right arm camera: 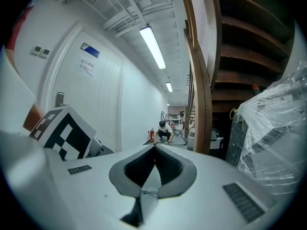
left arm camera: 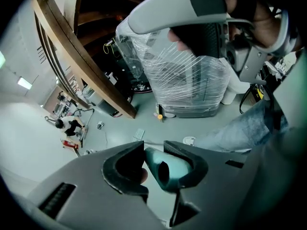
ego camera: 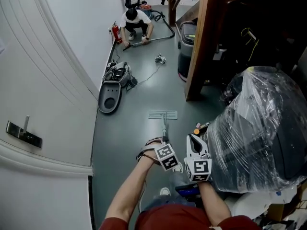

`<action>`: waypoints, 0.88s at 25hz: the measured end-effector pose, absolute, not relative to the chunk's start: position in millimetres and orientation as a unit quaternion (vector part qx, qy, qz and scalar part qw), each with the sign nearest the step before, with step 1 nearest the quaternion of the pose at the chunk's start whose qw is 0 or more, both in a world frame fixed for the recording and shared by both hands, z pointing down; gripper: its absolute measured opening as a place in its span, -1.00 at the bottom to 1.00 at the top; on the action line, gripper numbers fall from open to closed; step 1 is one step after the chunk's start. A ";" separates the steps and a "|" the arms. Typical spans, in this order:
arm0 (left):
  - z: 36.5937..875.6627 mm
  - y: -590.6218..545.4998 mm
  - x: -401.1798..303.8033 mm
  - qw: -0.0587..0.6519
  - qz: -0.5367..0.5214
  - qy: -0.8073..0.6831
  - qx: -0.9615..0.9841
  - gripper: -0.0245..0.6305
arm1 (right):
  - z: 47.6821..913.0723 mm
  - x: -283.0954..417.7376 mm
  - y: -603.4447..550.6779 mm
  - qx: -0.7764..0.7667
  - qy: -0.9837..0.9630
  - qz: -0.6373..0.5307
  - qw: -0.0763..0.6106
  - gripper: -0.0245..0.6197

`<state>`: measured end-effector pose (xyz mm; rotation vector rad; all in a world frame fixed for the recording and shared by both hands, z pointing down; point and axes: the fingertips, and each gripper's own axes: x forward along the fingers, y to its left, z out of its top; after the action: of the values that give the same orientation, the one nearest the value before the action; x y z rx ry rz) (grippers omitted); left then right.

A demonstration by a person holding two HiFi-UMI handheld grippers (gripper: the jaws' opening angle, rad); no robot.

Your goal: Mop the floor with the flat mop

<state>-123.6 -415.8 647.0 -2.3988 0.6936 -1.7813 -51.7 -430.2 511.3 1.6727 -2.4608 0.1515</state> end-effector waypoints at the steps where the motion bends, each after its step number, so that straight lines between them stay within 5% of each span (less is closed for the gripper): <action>1: 646.6 -423.8 -124.3 0.036 -0.581 0.226 -0.781 -0.50 | 511.2 -53.0 -439.2 0.557 -0.825 0.051 0.081 -0.87; 22: 637.0 -600.6 -88.9 0.020 -0.589 0.242 -0.771 -0.51 | 508.6 -20.0 -626.0 0.528 -0.845 0.056 0.069 -0.87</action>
<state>-88.9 -600.6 637.0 -2.3913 0.7492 -1.8260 -20.0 -626.0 508.6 1.5888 -2.5435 0.1694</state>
